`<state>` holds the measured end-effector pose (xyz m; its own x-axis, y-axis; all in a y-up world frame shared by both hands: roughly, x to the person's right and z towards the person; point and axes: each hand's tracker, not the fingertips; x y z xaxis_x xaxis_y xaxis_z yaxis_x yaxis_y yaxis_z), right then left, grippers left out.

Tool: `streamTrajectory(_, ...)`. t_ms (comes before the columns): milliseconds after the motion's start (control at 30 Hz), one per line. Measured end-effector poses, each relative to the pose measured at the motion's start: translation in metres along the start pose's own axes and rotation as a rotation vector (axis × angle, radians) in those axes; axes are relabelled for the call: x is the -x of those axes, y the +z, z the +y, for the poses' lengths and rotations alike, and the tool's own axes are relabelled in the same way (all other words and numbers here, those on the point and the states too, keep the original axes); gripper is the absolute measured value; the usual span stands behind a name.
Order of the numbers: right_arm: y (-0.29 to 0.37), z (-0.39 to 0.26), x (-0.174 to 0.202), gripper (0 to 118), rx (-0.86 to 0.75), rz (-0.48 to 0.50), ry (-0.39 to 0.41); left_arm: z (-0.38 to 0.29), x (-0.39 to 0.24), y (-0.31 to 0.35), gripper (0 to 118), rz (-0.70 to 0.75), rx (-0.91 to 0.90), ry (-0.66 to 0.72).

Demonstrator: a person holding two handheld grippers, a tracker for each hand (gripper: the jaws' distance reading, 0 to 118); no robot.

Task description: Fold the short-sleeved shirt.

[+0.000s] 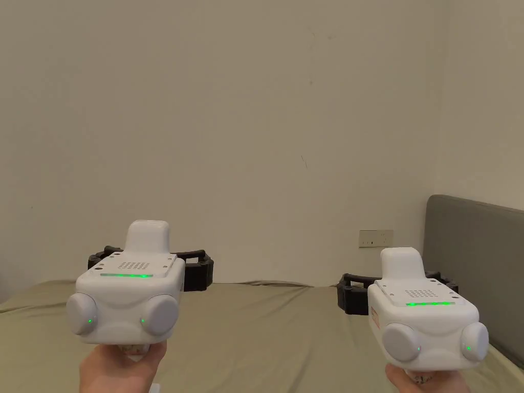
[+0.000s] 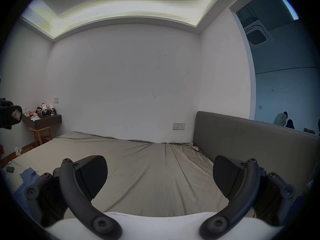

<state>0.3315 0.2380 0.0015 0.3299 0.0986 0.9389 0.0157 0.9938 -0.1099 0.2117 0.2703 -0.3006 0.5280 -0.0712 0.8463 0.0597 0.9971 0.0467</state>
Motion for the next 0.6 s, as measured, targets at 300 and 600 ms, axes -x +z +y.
streamTrajectory(300,0.0015,0.0025,0.0009,118,-0.006,0.014,-0.003,-0.0063,0.0025,0.0014,118,-0.005,0.009,0.018)
streamTrajectory(600,-0.0011,-0.0028,0.007,118,0.003,0.026,0.019,-0.0069,0.0015,-0.0016,118,-0.012,0.002,-0.003)
